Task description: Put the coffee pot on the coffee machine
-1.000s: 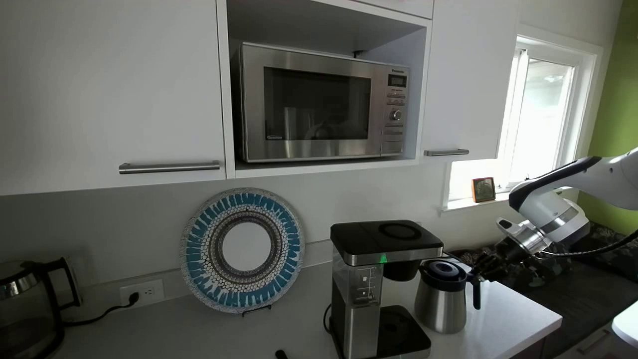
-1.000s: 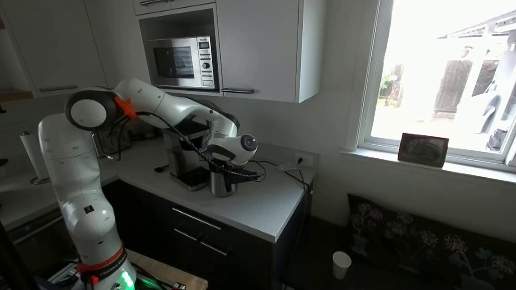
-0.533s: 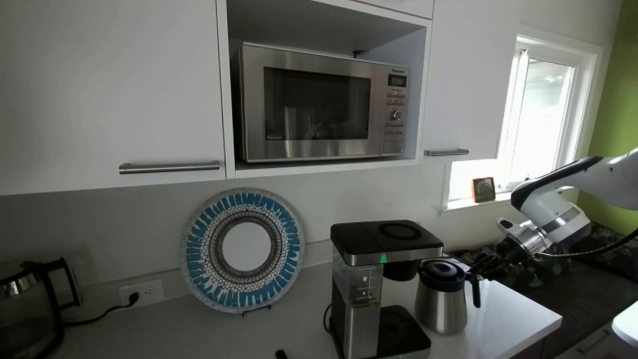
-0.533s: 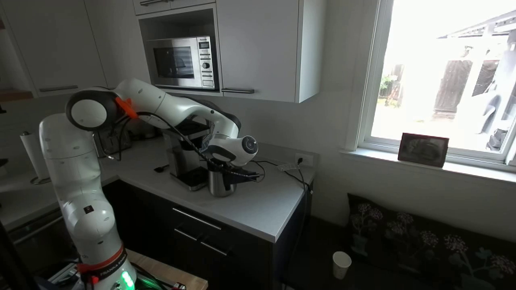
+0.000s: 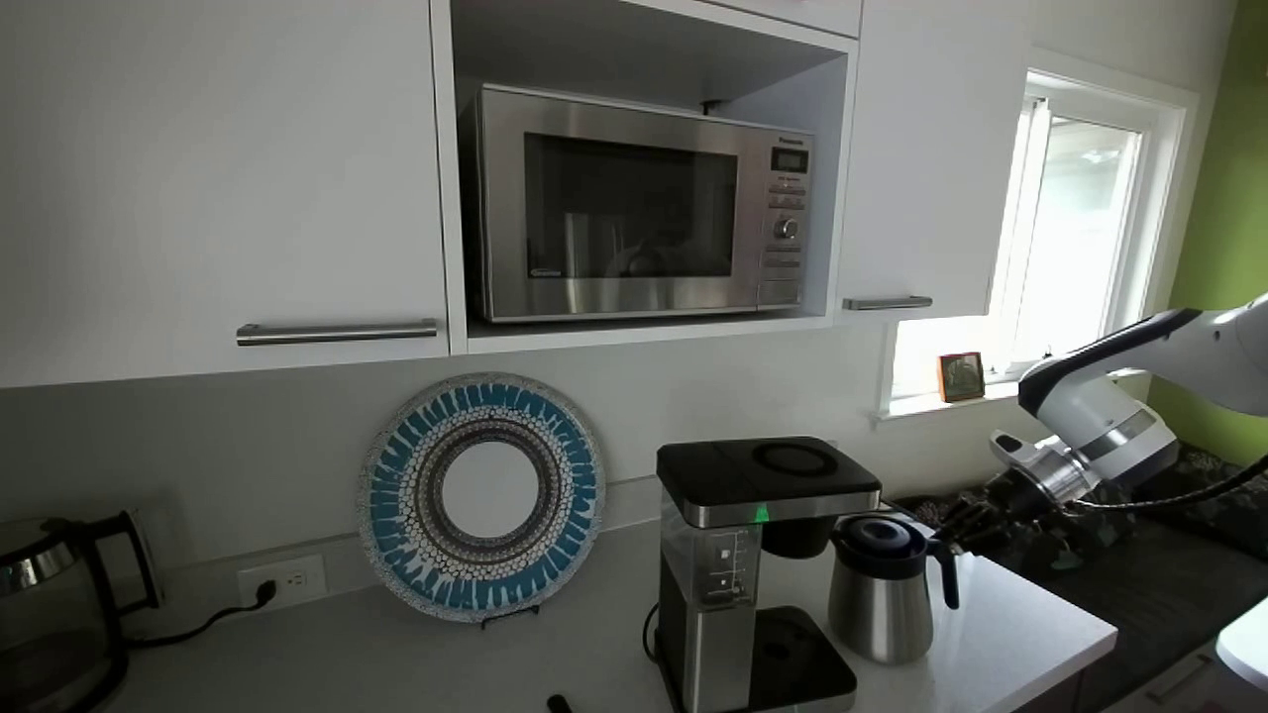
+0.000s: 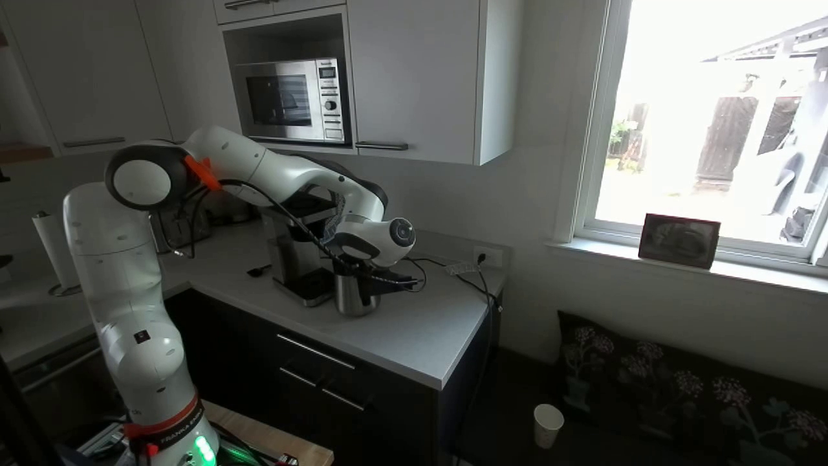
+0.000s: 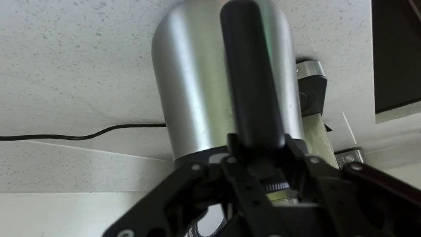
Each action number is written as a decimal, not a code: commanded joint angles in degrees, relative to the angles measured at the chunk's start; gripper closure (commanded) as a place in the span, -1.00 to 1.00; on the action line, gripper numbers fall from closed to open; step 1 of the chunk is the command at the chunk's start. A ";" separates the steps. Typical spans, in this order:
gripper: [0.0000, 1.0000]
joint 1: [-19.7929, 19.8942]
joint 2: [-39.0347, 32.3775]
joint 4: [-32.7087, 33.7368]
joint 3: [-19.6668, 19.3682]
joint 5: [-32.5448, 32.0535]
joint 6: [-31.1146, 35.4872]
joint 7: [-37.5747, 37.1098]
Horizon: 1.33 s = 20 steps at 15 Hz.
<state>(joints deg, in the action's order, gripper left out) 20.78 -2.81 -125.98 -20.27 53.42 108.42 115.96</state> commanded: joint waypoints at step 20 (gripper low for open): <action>0.50 -1.49 -2.18 0.17 2.43 -7.68 7.55 -4.45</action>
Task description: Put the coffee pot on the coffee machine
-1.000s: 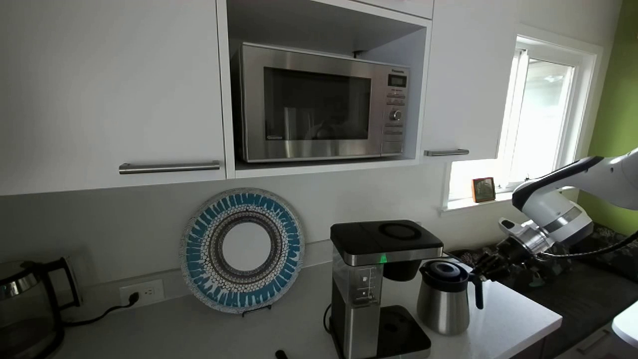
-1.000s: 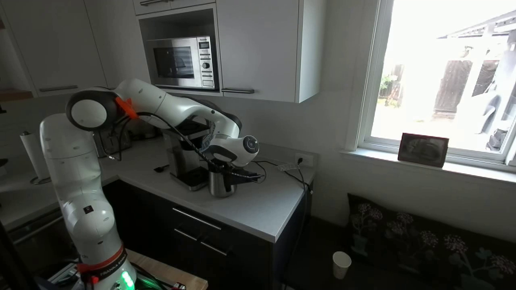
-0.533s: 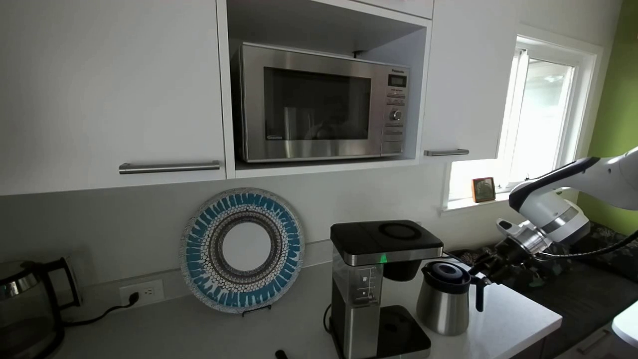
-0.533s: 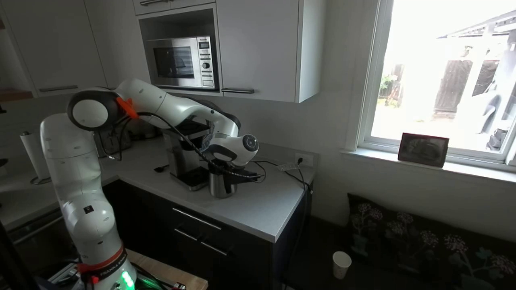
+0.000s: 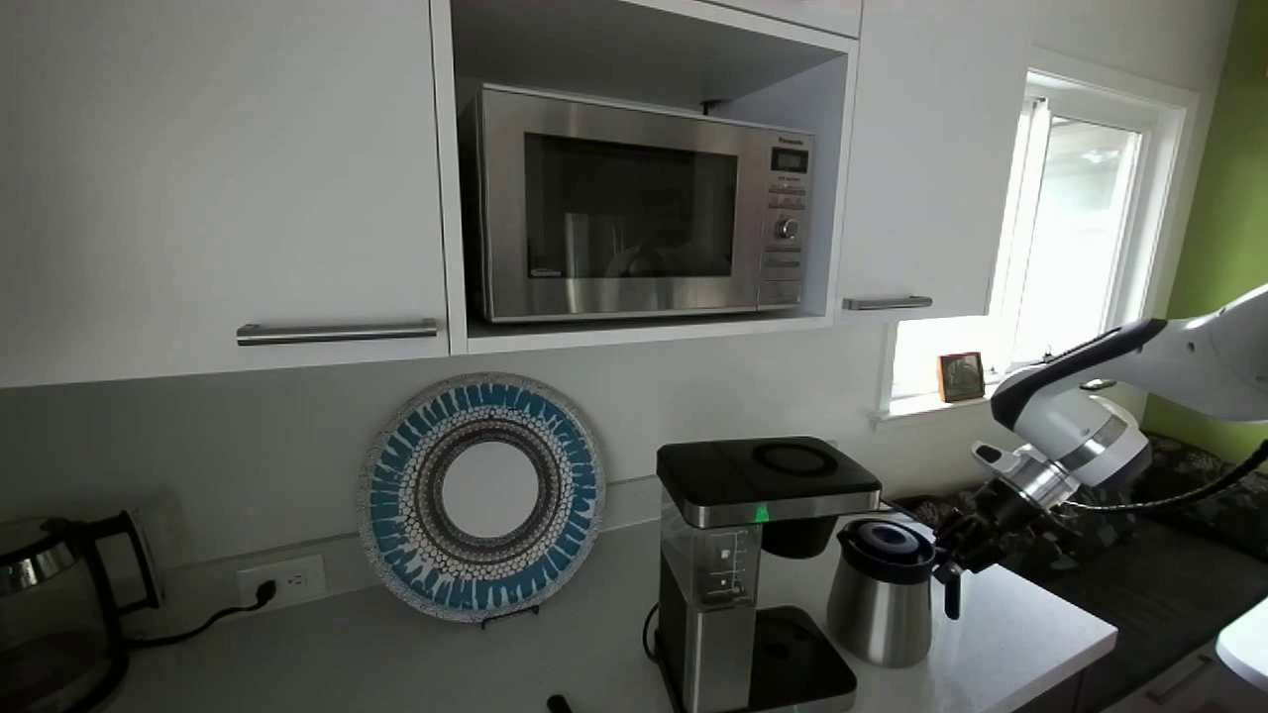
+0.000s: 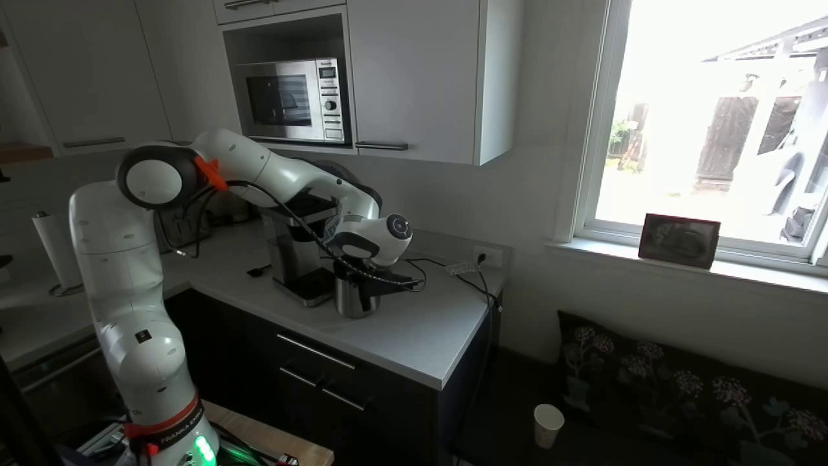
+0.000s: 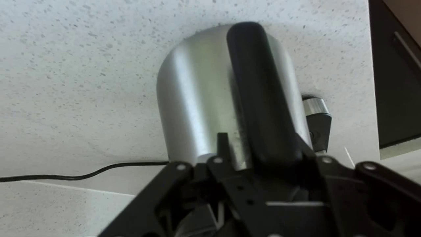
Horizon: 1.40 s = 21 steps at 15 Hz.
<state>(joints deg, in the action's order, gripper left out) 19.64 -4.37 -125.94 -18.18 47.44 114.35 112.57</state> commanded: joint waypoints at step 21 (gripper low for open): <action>1.00 0.40 -1.73 2.94 0.78 5.26 -4.81 4.13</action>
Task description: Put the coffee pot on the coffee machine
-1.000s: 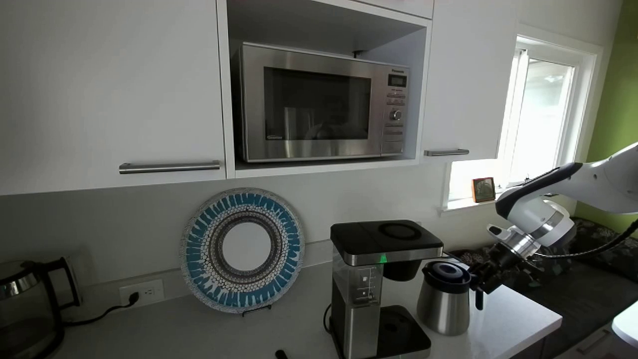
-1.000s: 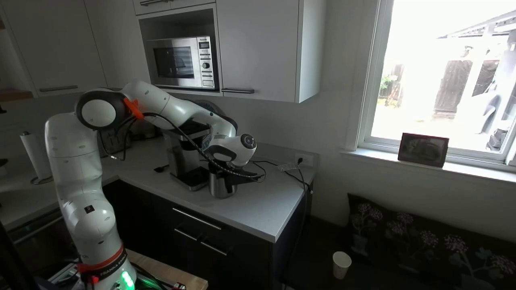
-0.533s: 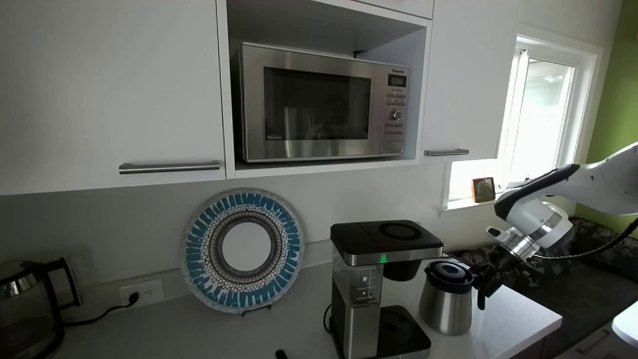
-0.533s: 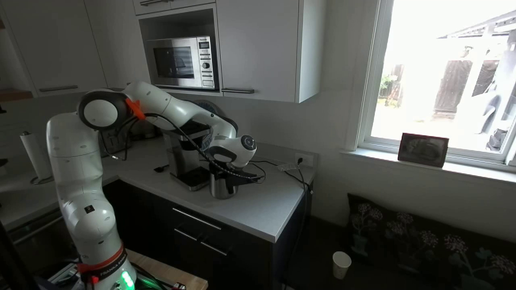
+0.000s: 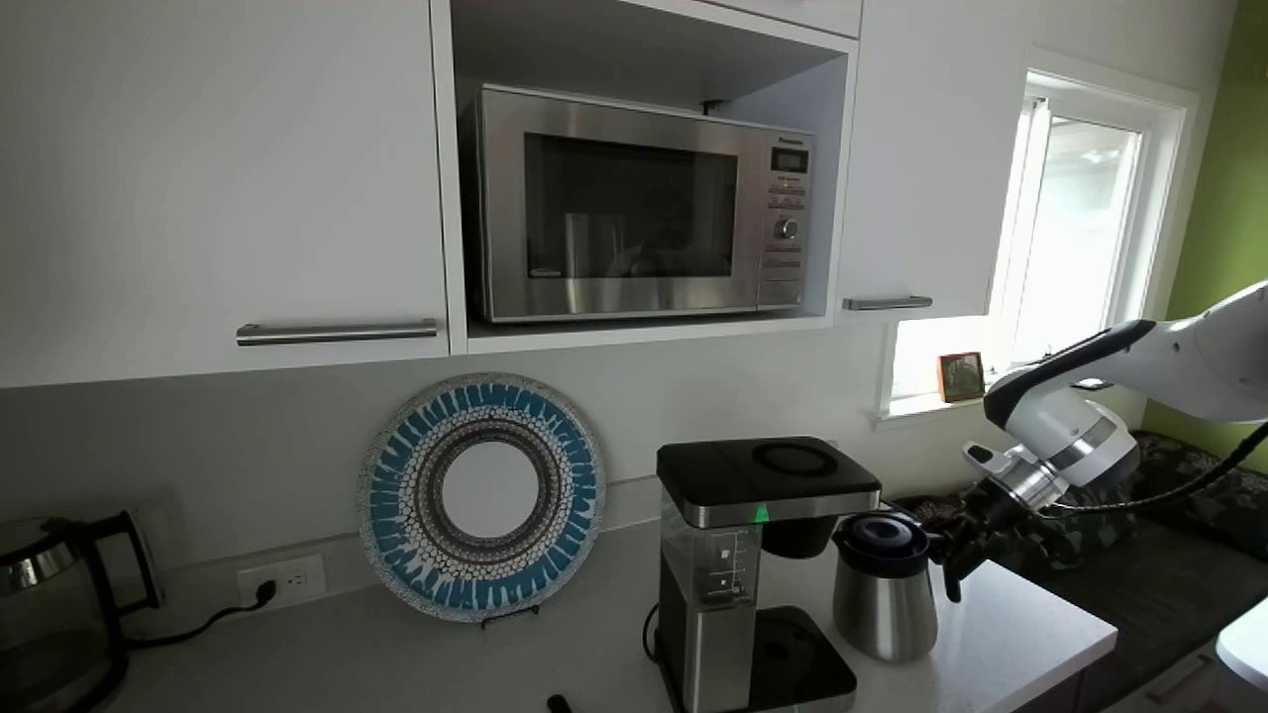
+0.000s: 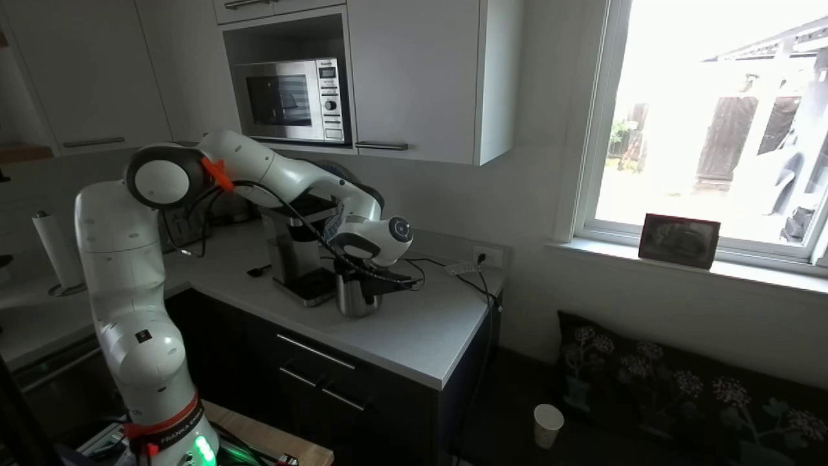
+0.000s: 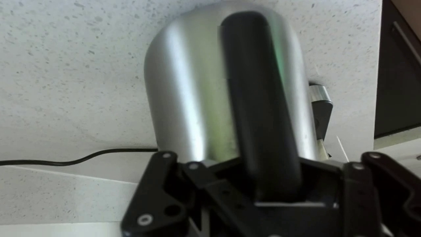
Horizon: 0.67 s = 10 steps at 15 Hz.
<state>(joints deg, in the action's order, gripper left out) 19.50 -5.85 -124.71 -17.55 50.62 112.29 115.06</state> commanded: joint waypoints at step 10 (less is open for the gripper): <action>1.00 0.67 -0.51 2.78 0.05 6.04 -5.53 5.07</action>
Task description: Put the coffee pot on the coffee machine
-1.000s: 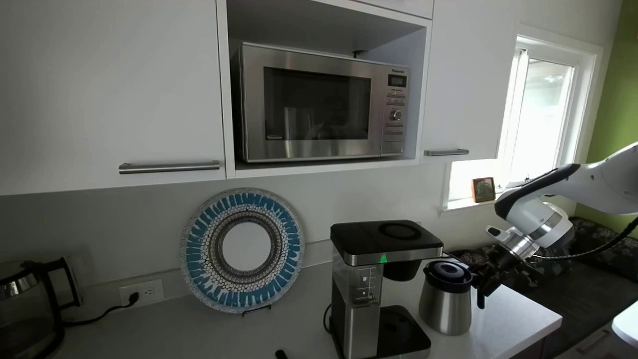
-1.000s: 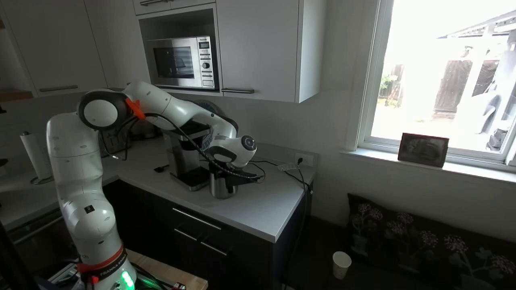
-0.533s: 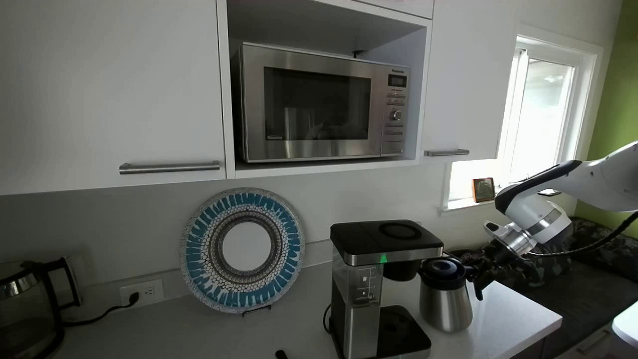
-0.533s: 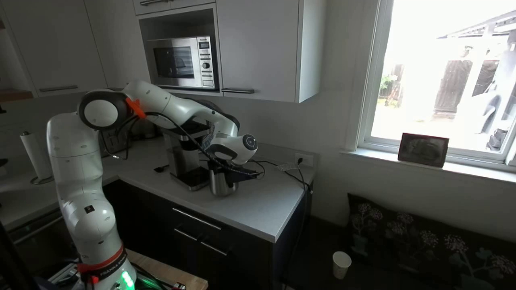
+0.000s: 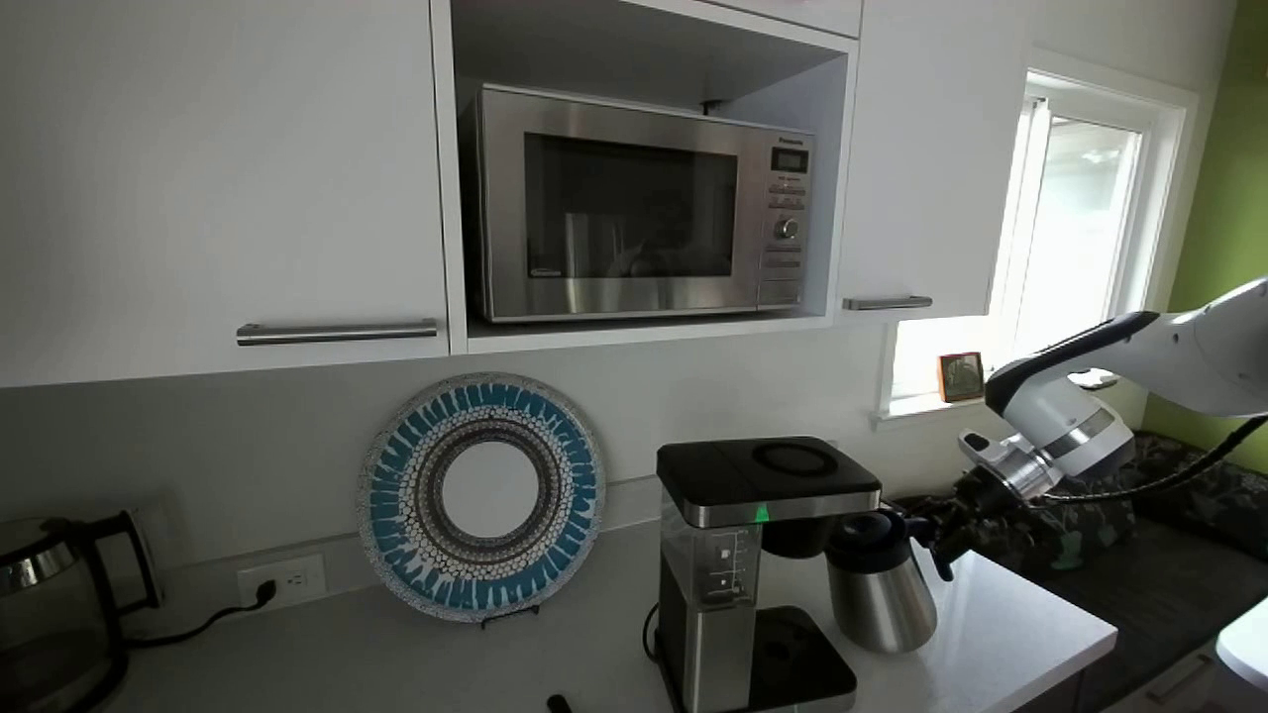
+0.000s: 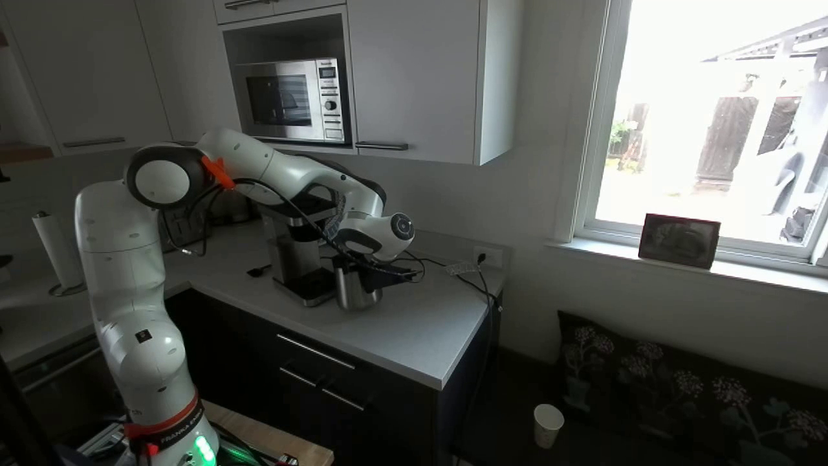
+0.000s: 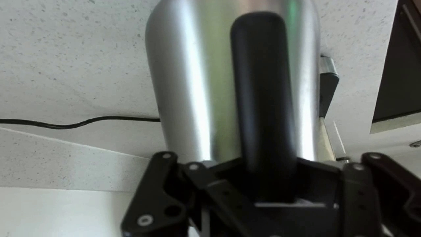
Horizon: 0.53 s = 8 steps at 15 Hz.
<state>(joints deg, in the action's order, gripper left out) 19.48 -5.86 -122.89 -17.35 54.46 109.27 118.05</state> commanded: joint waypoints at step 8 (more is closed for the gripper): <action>1.00 1.22 -1.63 1.24 -0.93 0.61 -2.43 0.28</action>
<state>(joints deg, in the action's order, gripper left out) 20.04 -6.34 -122.88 -17.70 55.35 107.98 118.85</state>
